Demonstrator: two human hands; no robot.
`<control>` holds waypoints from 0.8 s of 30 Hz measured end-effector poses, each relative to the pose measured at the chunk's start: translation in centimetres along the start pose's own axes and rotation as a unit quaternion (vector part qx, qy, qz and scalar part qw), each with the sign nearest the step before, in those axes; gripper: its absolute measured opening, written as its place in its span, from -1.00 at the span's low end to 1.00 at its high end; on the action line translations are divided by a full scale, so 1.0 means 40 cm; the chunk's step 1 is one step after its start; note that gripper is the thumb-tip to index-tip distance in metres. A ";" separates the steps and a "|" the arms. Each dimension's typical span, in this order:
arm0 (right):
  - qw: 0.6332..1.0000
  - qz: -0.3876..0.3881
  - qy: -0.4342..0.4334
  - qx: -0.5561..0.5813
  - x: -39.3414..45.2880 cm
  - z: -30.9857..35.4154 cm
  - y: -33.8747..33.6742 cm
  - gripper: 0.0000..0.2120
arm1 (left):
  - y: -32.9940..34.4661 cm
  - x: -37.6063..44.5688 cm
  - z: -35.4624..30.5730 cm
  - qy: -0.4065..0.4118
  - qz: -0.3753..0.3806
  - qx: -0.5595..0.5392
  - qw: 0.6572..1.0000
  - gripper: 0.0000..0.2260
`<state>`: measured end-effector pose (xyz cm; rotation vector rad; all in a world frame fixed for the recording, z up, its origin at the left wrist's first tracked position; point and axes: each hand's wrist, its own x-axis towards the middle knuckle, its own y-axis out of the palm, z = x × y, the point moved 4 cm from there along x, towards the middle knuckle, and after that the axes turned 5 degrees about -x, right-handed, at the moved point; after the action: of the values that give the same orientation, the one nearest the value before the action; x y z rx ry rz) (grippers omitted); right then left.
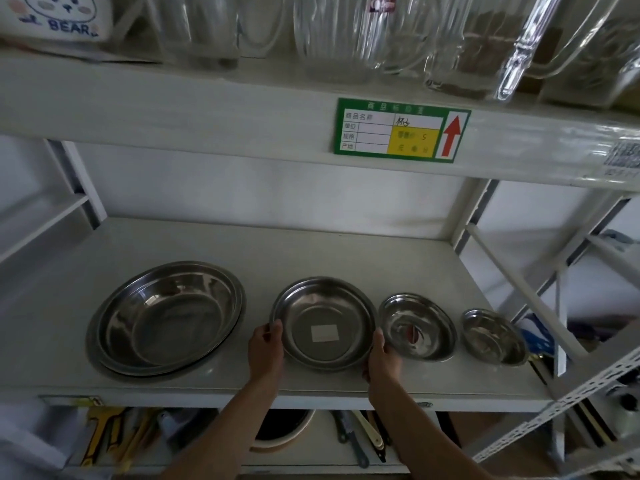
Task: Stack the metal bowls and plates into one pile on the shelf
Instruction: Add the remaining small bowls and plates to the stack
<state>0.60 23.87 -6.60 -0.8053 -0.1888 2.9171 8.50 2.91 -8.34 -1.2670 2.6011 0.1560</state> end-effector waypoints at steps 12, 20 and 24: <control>0.998 -0.008 -0.027 0.054 0.018 -0.003 0.024 -0.71 | 0.000 -0.009 -0.011 0.018 0.002 -0.025 1.000 -0.75; 0.996 -0.010 -0.040 0.080 -0.006 0.019 0.035 -0.68 | -0.017 -0.024 -0.051 0.073 -0.005 -0.028 0.997 -0.73; 0.994 -0.016 -0.069 0.087 -0.014 0.044 0.048 -0.65 | -0.029 -0.036 -0.096 0.116 -0.020 -0.030 0.993 -0.69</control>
<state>0.03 21.72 -5.08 -0.5704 0.0406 2.9089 9.61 2.52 -4.26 -1.4349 2.7811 0.0834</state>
